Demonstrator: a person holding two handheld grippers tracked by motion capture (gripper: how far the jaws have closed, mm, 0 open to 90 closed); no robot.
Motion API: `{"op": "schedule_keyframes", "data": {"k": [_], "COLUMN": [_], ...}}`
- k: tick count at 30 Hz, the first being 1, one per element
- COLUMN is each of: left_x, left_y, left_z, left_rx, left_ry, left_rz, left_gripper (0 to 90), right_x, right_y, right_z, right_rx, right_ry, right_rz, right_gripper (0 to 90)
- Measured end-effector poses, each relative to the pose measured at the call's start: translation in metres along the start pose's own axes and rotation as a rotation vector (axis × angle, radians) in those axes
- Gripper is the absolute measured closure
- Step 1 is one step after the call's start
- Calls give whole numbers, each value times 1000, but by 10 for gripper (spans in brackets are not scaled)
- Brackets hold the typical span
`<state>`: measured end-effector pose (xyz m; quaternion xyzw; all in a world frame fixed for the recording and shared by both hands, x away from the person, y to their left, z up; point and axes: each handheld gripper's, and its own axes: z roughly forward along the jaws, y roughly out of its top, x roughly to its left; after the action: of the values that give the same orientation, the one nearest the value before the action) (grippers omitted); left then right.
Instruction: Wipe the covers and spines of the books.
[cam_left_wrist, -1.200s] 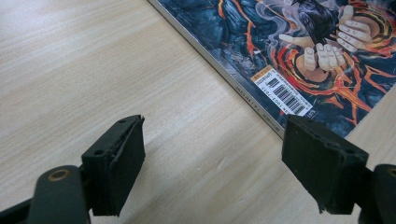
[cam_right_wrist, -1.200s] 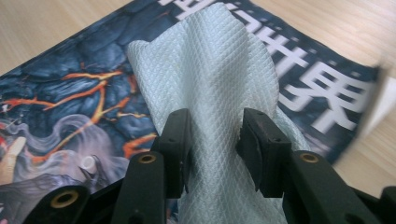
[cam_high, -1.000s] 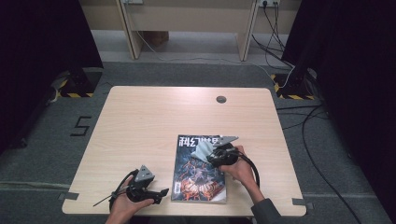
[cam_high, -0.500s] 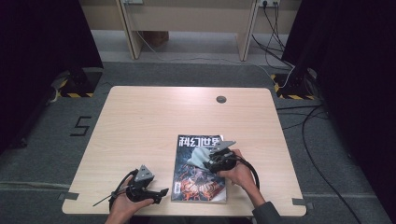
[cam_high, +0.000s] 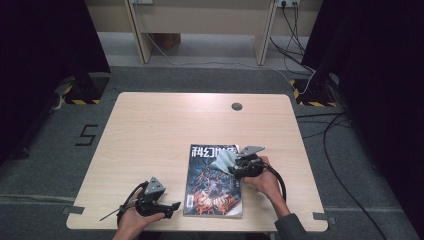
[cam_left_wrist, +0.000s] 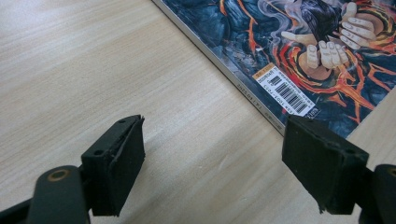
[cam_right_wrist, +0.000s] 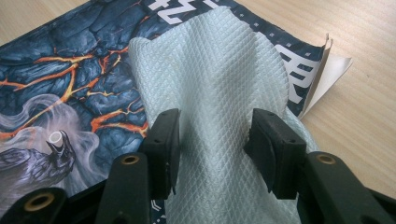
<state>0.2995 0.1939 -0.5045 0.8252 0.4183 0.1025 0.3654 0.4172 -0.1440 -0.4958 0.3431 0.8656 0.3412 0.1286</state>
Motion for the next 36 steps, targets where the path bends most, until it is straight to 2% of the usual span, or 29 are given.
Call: {"op": "schedule_keyframes", "data": {"k": [3,6,9,12,13,16,22,25,29,36], "left_x": [1,1,1,1,1,1,0,0,1,3], "left_y": [0,0,0,0,0,0,0,0,0,0], "left_z": [0,0,0,0,0,0,1,1,0,0], "left_rx": [1,1,0,1,2,1,2,2,1,3], "left_ry": [1,2,2,3,4,4,4,5,7,17], "left_rz": [-1,-3,-1,0,1,0,0,2,-1,-3], "left_gripper": [206,206,206,206,206,206,206,206,206,206], "right_x": [8,20,38,48,49,45,27,19,25,44], "right_y": [0,-2,-7,-10,-11,-12,-14,-15,-14,-10], "right_z": [-1,-3,-7,-11,-11,-12,-13,-13,-14,-14], "right_rx": [17,22,25,32,29,26,12,6,17,57], "right_ry": [3,34,94,123,126,140,58,45,34,93], "right_rz": [-27,-50,-94,-119,-127,-110,-51,-20,-39,-95], "right_gripper": [533,530,530,528,528,545,540,540,528,524]}}
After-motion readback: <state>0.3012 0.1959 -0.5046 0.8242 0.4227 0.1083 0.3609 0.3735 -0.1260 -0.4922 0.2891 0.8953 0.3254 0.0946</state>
